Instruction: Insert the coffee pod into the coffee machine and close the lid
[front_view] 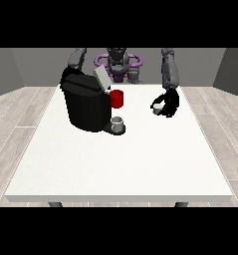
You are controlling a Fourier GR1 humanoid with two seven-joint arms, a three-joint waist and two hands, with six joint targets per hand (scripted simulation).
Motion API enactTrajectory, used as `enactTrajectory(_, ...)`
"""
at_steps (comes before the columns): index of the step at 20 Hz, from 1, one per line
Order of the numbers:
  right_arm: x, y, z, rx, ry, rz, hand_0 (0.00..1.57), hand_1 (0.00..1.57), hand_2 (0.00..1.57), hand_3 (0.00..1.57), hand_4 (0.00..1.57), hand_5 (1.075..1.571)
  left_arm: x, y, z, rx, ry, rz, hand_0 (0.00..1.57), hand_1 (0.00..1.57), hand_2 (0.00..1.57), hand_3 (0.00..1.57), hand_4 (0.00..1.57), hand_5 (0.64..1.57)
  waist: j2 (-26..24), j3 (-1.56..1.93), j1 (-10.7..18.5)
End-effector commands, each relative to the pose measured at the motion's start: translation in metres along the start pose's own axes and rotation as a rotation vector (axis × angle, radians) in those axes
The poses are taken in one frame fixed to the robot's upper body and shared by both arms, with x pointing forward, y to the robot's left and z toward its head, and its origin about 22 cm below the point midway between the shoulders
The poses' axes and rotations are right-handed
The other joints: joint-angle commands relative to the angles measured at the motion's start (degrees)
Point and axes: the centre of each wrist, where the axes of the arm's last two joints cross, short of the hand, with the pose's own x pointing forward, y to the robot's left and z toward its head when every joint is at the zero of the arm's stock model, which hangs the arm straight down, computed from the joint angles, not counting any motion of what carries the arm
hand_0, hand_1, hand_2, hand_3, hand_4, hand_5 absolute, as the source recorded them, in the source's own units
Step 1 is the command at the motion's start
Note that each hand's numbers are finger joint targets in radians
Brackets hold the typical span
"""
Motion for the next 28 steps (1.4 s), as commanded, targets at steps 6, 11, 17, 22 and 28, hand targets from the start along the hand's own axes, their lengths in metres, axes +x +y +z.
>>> enactTrajectory(6,-0.015,-0.011,0.007,-0.031,0.046,-0.043,0.00,0.00,0.00,0.00,0.43,1.571,-0.005,0.007,-0.001,-0.013,-0.073,-0.057,1.27,1.27,1.40,1.36,0.51,1.571,-0.56,-0.09,1.18)
enactTrajectory(11,-0.017,-0.014,-0.006,-0.037,0.100,-0.005,0.00,0.00,0.00,0.00,0.49,1.571,0.048,0.014,-0.027,-0.098,-0.204,-0.009,1.45,1.45,1.45,1.39,0.62,1.571,-4.77,-0.08,3.02)
enactTrajectory(17,-0.015,-0.019,-0.013,-0.040,0.100,0.006,0.00,0.00,0.00,0.00,0.41,1.571,0.075,0.031,-0.039,-0.099,-0.242,-0.012,1.24,1.24,1.33,1.32,0.53,1.571,-6.68,-0.08,2.83)
enactTrajectory(22,-0.037,-0.004,0.007,0.020,0.091,-0.022,0.00,0.00,0.00,0.00,0.49,1.571,0.106,0.059,-0.053,-0.071,-0.282,-0.010,1.25,1.25,1.33,1.29,0.57,1.571,-5.75,-0.07,-0.21)
enactTrajectory(28,-0.023,0.005,0.003,0.029,0.041,-0.053,0.00,0.00,0.00,0.00,0.50,1.571,0.114,0.090,-0.057,-0.027,-0.288,-0.044,1.25,1.25,1.33,1.29,0.56,1.571,-5.09,-0.09,-1.68)
